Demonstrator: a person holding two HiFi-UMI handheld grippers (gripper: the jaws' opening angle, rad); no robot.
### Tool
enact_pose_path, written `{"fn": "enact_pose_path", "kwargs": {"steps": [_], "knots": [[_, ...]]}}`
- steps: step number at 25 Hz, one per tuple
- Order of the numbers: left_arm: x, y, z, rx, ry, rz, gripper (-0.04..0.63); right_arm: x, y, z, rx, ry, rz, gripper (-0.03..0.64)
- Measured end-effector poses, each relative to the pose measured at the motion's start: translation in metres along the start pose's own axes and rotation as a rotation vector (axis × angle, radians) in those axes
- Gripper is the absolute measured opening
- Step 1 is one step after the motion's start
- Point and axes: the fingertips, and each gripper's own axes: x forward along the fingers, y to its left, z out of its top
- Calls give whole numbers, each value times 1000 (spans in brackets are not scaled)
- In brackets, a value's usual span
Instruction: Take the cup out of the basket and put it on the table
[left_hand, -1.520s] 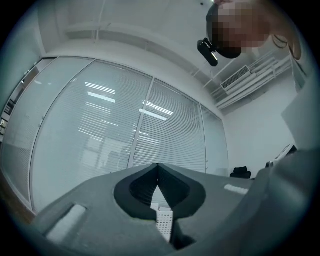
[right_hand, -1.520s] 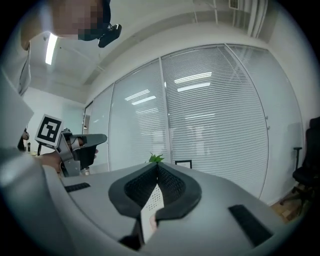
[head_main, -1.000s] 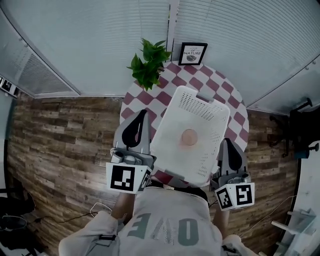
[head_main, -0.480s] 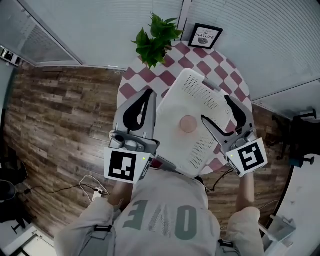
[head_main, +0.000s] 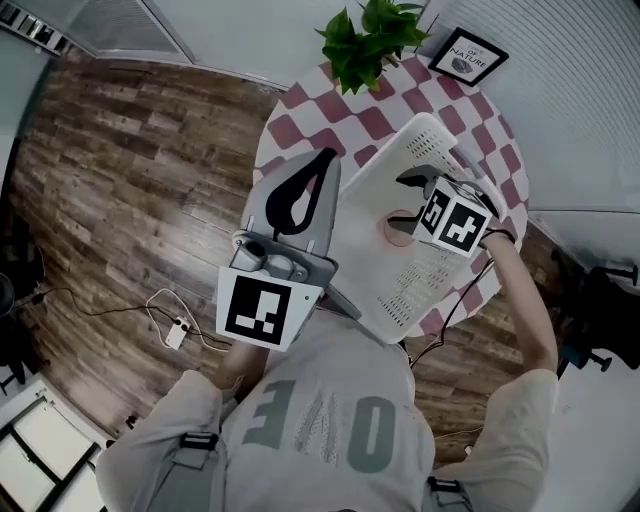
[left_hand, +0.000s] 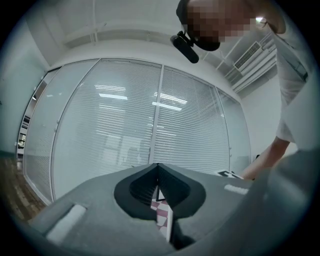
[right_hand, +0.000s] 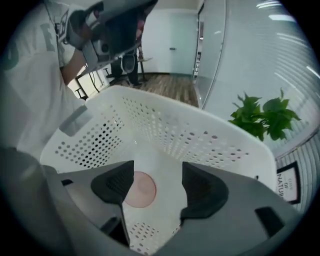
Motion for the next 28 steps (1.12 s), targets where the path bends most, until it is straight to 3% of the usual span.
{"fn": "enact_pose_path", "kwargs": {"steps": [6, 15, 19, 28], "knots": [[-9, 28, -14, -45, 24, 79, 5, 62, 6, -52, -95, 294, 114, 310], [-13, 42, -28, -97, 32, 111, 5, 111, 17, -87, -89, 461, 197, 283], [-20, 47, -32, -121, 40, 130, 5, 121, 9, -94, -66, 488, 150, 166], [-25, 49, -29, -102, 23, 135, 5, 124, 14, -92, -63, 466, 112, 37]]}}
